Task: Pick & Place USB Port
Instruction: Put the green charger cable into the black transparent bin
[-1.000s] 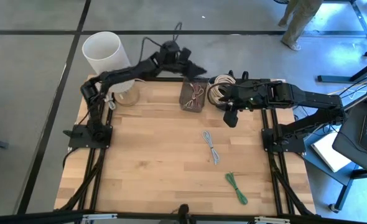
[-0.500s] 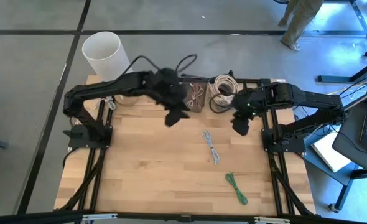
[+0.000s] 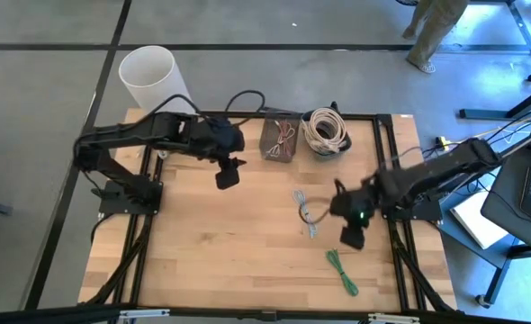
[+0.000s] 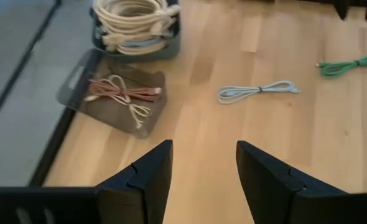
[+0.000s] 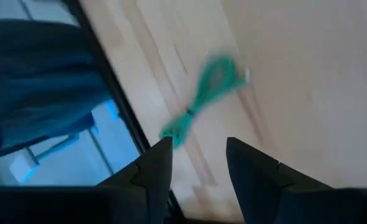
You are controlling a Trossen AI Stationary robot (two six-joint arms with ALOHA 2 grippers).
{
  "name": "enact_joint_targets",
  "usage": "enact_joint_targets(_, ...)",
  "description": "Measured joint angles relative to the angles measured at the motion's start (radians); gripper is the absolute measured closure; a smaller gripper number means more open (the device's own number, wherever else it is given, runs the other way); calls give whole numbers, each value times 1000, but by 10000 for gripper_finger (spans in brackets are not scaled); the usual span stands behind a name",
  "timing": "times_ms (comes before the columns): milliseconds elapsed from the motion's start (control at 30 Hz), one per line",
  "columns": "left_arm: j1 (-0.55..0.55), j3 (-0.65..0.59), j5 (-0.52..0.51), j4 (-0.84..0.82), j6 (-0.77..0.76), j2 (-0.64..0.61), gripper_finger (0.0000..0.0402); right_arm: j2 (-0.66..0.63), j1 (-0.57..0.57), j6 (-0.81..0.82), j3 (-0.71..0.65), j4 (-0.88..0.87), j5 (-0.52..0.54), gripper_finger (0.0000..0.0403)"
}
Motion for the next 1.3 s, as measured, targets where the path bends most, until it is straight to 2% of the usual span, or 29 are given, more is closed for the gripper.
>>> enact_joint_targets(133, 3, -1, -44, 0, 19, -16, 231, 0, 121, 229, -152, 202, 14, 247)
enact_joint_targets(267, 10, -2, -72, 0, 51, -21, 231, 0, 205, 406, -239, 443, 173, 247)
enact_joint_targets(433, 11, -2, -131, 0, 71, -21, 231, 0, 254, 559, -299, 486, 305, 247)
enact_joint_targets(600, 11, -2, -140, 0, 71, -21, 231, 33, 298, 611, -311, 484, 387, 247)
enact_joint_targets(700, 11, -2, -141, 0, 71, -21, 231, 76, 315, 622, -311, 504, 381, 247)
enact_joint_targets(1000, 19, -2, -158, 1, 71, -21, 231, 247, 408, 701, -311, 716, 258, 247)
enact_joint_targets(1300, 54, -2, -149, 1, 71, -21, 231, 335, 491, 812, -309, 814, 249, 247)
